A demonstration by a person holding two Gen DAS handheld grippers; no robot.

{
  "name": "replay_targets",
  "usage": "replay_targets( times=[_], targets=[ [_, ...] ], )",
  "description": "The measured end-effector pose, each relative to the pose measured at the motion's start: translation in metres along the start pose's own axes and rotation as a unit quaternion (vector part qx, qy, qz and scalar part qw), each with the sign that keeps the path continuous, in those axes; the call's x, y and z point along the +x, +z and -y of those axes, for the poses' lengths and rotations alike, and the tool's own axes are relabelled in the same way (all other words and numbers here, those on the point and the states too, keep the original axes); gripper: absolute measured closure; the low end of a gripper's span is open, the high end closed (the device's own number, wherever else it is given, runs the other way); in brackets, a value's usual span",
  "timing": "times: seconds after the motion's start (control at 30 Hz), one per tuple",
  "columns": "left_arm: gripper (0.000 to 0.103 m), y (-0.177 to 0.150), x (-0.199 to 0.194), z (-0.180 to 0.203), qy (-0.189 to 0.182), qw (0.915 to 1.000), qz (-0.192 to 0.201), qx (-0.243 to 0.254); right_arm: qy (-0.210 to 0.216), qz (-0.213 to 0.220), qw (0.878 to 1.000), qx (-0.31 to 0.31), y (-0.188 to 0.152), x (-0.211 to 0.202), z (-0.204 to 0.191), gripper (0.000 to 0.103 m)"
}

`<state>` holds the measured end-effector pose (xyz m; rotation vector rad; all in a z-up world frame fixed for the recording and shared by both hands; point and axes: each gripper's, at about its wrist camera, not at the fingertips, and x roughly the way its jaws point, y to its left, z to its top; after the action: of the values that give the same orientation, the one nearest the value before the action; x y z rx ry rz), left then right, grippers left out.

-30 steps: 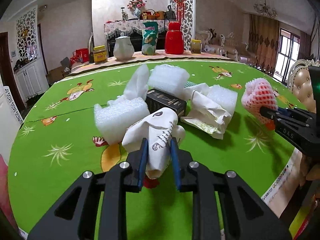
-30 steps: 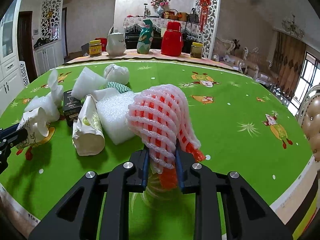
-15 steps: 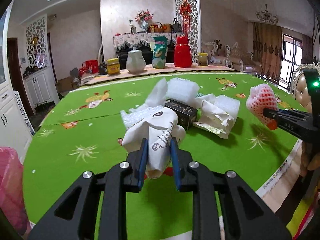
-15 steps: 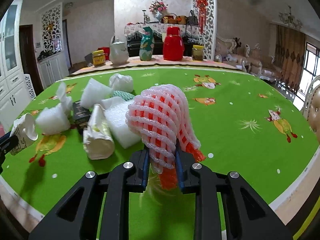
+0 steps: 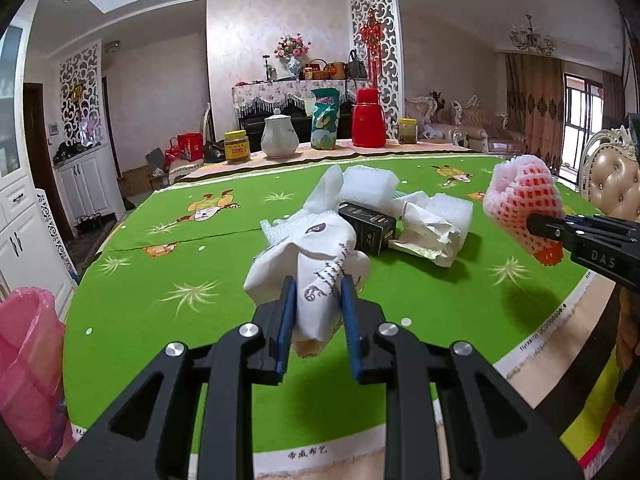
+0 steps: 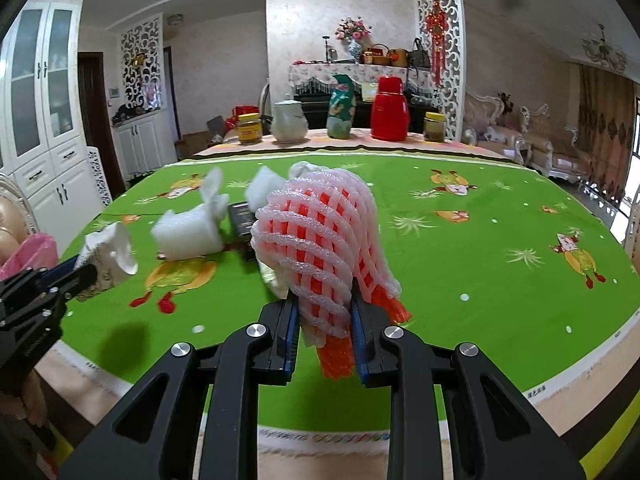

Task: Collect trash
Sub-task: 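Lift the tissue and fruit net and carry them toward the wastebasket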

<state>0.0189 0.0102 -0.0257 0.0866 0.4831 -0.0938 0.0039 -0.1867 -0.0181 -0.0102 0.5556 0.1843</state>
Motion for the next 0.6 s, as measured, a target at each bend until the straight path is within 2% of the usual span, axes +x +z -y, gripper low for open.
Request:
replay_targets(
  times=[0.27,0.6],
  targets=[
    [0.081,-0.005,-0.007,-0.003,0.002,1.0,0.002,0.0,0.027,0.001,1.0,-0.017,-0.006,-0.008,-0.028,0.079],
    [0.08,-0.015,-0.02,-0.029,0.018,0.9997,0.006,-0.012,0.051,-0.007,0.998,-0.043,-0.006,-0.003,-0.069,0.079]
  ],
)
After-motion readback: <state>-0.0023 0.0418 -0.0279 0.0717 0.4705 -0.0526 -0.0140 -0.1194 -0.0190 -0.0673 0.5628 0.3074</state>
